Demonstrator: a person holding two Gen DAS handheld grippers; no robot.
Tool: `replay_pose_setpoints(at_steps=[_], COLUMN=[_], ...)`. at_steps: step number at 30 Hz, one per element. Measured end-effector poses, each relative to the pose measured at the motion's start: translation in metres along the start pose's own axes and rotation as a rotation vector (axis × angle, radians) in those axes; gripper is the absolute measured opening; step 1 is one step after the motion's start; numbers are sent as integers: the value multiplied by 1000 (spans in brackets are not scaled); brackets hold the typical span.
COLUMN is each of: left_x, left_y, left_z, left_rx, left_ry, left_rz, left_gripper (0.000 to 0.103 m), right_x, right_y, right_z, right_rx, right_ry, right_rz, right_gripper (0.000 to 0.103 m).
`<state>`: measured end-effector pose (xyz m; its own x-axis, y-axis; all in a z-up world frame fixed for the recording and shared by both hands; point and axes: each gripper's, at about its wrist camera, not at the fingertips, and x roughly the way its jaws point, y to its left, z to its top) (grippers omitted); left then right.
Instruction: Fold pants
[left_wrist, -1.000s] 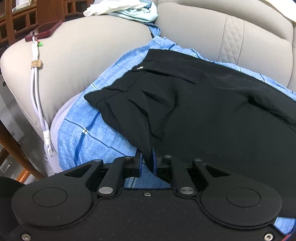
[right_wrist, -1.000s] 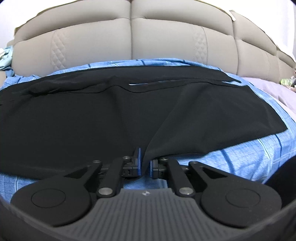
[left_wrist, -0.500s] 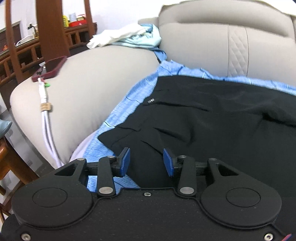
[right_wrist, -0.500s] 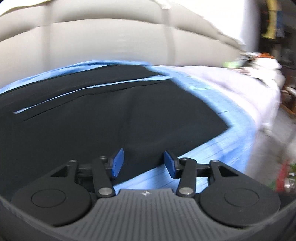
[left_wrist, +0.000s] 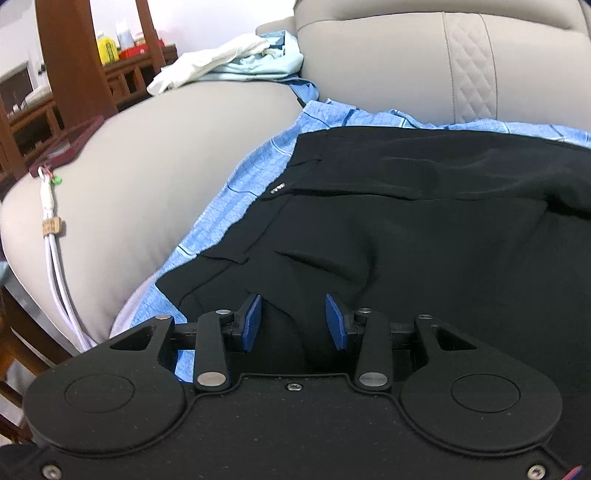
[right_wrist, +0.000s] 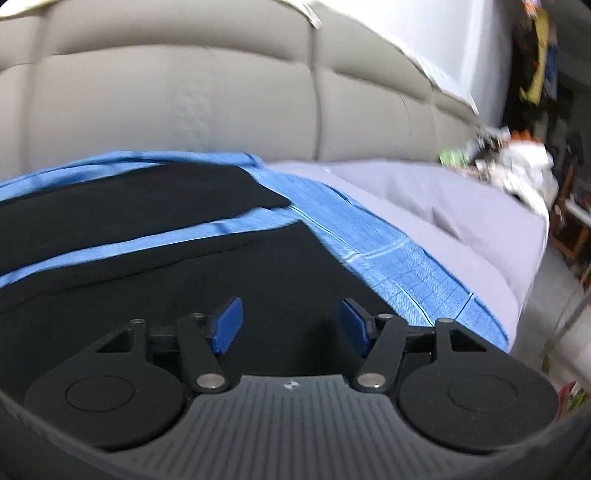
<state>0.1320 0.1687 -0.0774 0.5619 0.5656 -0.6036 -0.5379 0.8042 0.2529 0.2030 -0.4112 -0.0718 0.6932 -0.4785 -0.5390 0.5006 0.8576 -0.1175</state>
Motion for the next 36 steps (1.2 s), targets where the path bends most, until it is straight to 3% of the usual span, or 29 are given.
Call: replay_pose_setpoints(at_steps=[3,5,8,12,14,16,21,24,26,28,32,36], left_x=[2,4,6,2,-4,-9,3,15,24,32,58,82], left_y=[-4,-4,-3,7,12,14,10,-1,-8,-14,-30,-23], left_z=[0,1,5,29,47,65,88,88,85,81,81,89], left_rx=[33,36,27,-1,-31,-58,-86,-61,-36,-13,60,-6], left_ry=[-15,-14,0,2,-30,-61,-52,-25,-6,3,-16,0], left_rz=[16,24,33,11,-3,-38,-142,-232,-342,-408,-356,-315], left_gripper=[38,38,38,39,55,66,66,46,25,24,23,23], right_x=[28,37,48,55,48,32,-8,-30,-46,-63,-95,-115], right_y=[-15,-24,-30,-32,-23,-4,84,152,208,260,375,475], right_z=[10,14,19,33,44,57,98,116,125,127,119,95], right_rx=[39,58,17,22,-9,-36,-119,-176,-240,-333,-552,-681], right_ry=[32,49,43,104,102,72,87,112,118,83,13,15], right_rz=[86,95,-32,-159,-157,-49,354,557,665,744,887,1040], right_gripper=[72,66,65,65,65,72,81,84,84,84,84,85])
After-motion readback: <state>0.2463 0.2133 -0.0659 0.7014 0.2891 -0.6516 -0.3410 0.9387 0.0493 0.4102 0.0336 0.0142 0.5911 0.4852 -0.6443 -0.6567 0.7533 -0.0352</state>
